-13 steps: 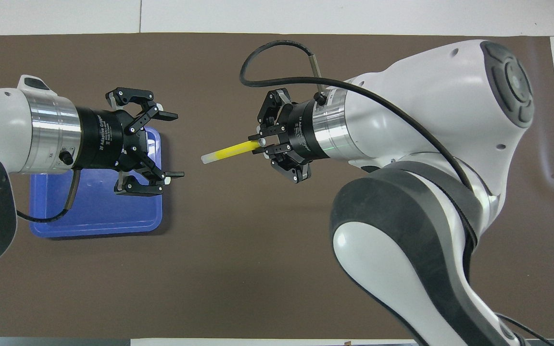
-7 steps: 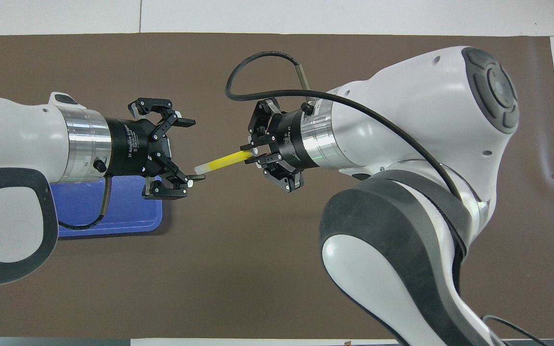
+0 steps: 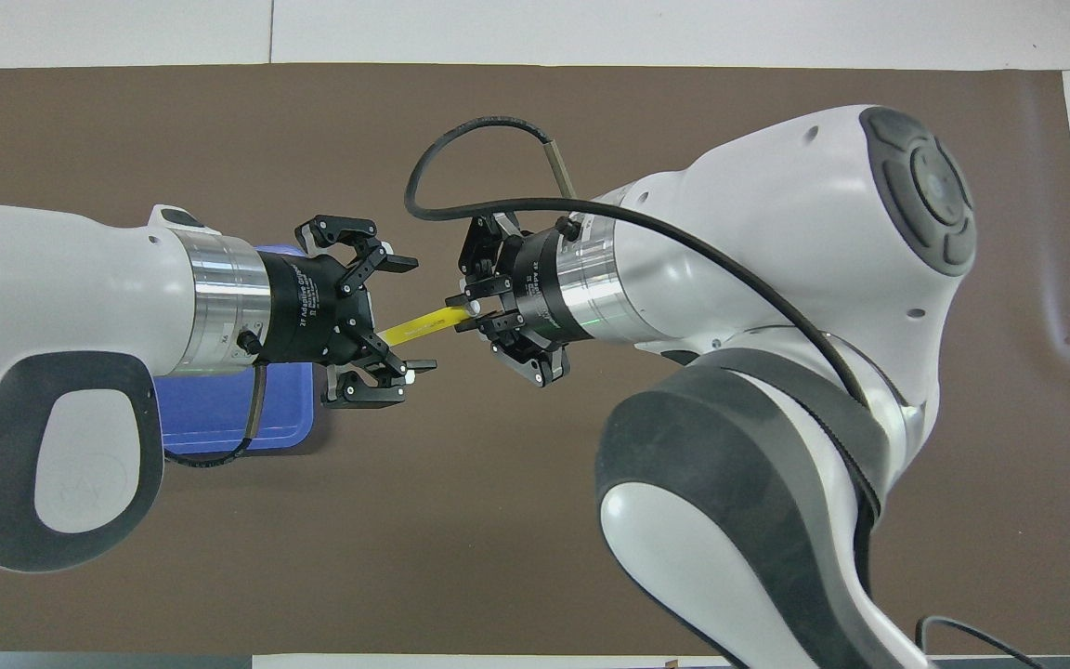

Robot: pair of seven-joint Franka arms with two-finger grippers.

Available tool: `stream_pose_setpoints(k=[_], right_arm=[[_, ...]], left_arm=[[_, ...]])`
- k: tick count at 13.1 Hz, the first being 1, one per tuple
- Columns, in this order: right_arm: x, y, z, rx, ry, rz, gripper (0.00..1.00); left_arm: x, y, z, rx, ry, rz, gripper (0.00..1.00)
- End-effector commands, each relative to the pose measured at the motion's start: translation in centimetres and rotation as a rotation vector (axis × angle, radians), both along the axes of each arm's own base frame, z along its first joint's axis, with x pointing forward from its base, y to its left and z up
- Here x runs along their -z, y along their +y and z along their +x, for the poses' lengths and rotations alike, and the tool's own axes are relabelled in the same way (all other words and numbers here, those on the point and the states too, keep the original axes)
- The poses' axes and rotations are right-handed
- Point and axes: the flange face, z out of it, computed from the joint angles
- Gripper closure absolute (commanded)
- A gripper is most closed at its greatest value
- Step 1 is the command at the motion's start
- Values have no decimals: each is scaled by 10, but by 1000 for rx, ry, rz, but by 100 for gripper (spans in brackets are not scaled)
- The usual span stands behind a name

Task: Right arm passes pens to left for tray arrangement
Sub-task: 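Close the left gripper on the yellow pen and open the right gripper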

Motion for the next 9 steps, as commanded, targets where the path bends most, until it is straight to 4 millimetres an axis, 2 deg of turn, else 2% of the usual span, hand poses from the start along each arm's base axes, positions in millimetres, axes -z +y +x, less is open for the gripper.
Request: stream_pose_setpoints(k=[1,3,6,9], right_arm=[[-4,3,-1,0,-8,-13,100],[-3,3,-1,-1,-4,-15,100],[-3,2,-1,-2,-10,-19,100],[-2,3,-1,-7,-11,-21,100]], left_arm=[[0,5,-10,-14,17,-6,11],[1,5,-12,-6,30,3,18],[0,5,-14,1,38,8,21],[-1,9,-13,7,37,26,31]])
